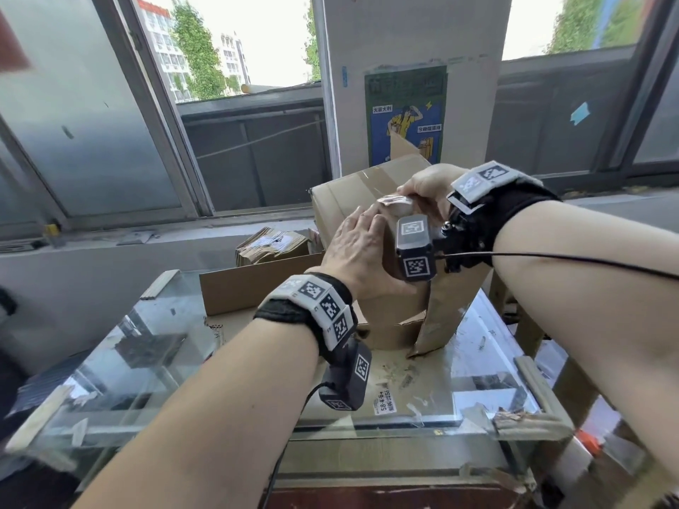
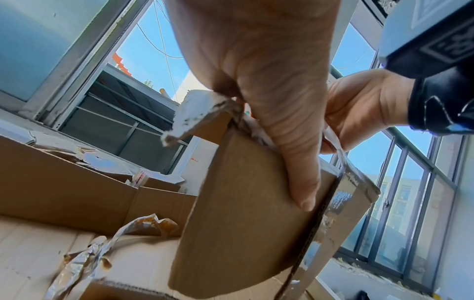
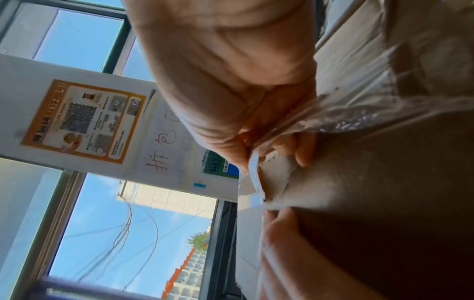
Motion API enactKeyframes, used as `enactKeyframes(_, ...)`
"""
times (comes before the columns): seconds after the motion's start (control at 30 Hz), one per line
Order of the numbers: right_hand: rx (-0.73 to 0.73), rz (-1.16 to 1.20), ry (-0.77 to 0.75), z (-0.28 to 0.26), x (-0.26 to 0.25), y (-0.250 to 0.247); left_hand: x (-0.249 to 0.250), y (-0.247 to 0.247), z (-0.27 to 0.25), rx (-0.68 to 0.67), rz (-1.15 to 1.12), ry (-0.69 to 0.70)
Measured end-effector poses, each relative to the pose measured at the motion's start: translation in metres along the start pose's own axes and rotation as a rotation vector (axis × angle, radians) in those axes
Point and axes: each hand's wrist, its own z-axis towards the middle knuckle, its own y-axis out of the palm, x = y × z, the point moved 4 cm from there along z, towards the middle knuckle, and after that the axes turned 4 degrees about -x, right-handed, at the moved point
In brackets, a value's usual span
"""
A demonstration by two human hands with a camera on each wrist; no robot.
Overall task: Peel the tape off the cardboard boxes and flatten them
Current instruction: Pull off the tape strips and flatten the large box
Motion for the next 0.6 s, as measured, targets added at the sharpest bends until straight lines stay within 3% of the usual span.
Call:
enactKeyframes(0.3, 0.167, 0.143, -0.088, -0.017, 0.008, -0.003, 0.016, -0.007, -0.004, -0.116, 0.167, -0.013)
enactKeyframes(0.47, 0.165, -0.152, -0.104, -0.021, 0.002, -0.003, 0.020, -0.006, -0.006, -0.132, 0.143, -0.036)
enactKeyframes(0.6, 0.214, -0.343, -0.204, -0.018, 0.002, -0.004, 0.026, -0.009, -0.005, -0.187, 0.131, -0.042)
